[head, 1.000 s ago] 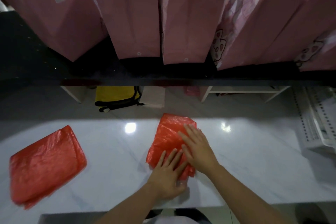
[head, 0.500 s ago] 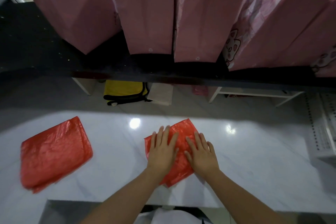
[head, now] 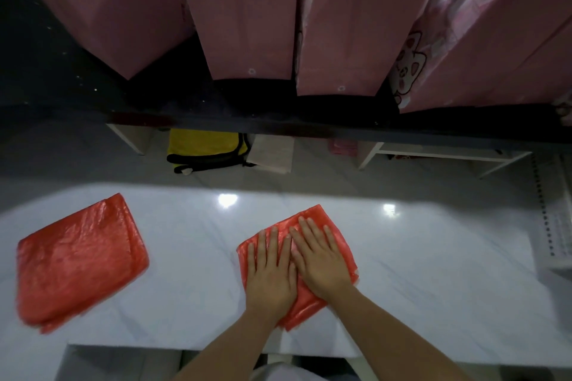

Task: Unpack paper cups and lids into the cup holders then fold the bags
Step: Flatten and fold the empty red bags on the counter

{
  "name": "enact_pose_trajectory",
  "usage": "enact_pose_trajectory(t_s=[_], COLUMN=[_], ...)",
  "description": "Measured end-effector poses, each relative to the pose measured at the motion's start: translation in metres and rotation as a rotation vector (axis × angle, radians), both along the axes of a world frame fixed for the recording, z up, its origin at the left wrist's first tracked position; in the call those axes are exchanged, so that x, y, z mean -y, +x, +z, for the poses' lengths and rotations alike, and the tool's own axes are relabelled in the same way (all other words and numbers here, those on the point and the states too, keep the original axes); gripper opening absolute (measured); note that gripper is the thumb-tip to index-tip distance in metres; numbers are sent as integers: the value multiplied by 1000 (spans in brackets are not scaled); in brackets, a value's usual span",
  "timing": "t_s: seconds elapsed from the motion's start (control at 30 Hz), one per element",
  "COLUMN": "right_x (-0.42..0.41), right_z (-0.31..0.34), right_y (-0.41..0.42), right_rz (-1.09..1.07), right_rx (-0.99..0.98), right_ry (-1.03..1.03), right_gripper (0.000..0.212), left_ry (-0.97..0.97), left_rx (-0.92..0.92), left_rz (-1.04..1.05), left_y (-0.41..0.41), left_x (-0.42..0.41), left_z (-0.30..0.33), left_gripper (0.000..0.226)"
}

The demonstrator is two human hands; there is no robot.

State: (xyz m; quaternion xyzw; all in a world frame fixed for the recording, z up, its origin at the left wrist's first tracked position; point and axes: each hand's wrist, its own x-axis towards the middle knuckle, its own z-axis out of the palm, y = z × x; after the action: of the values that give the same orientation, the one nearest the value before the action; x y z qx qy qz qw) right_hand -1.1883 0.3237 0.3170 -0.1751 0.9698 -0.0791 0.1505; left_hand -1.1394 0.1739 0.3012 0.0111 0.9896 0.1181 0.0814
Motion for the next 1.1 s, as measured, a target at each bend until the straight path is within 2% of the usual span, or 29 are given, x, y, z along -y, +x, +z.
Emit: enact_pose_trajectory(t_s=[0.13, 0.3, 0.43, 0.5, 0.57, 0.67, 0.8, 1.1], right_x=[-5, -11, -21, -21, -16, -5, -2, -17], right_z=[-6, -10, -6, -2, 3, 12, 0, -12], right_y=[0, -2, -10, -14, -14, -8, 14, 20], right_rz=[-5, -64, -161, -191, -225, -255, -127, -76], right_rx=[-49, -86, -51, -1, 32, -68, -90, -100], right_ry=[17, -7, 9, 51, 49, -15, -21, 2], right_gripper=[60, 64, 64, 63, 63, 61, 59, 62], left_ry=[18, 29, 27, -13, -72, -106, -64, -36], left_rx=[-8, -30, -41, 8, 37, -5, 55, 0], left_rz=[31, -33, -226, -371, -419, -205, -21, -52], left_y=[-1, -7, -43, -70, -82, -70, -27, -2], left_x=[5, 12, 41, 59, 62, 38, 11, 19], left_z=[2, 1, 6, 18, 30, 44, 29, 5], left_gripper=[61, 63, 63, 62, 60, 59, 63, 67])
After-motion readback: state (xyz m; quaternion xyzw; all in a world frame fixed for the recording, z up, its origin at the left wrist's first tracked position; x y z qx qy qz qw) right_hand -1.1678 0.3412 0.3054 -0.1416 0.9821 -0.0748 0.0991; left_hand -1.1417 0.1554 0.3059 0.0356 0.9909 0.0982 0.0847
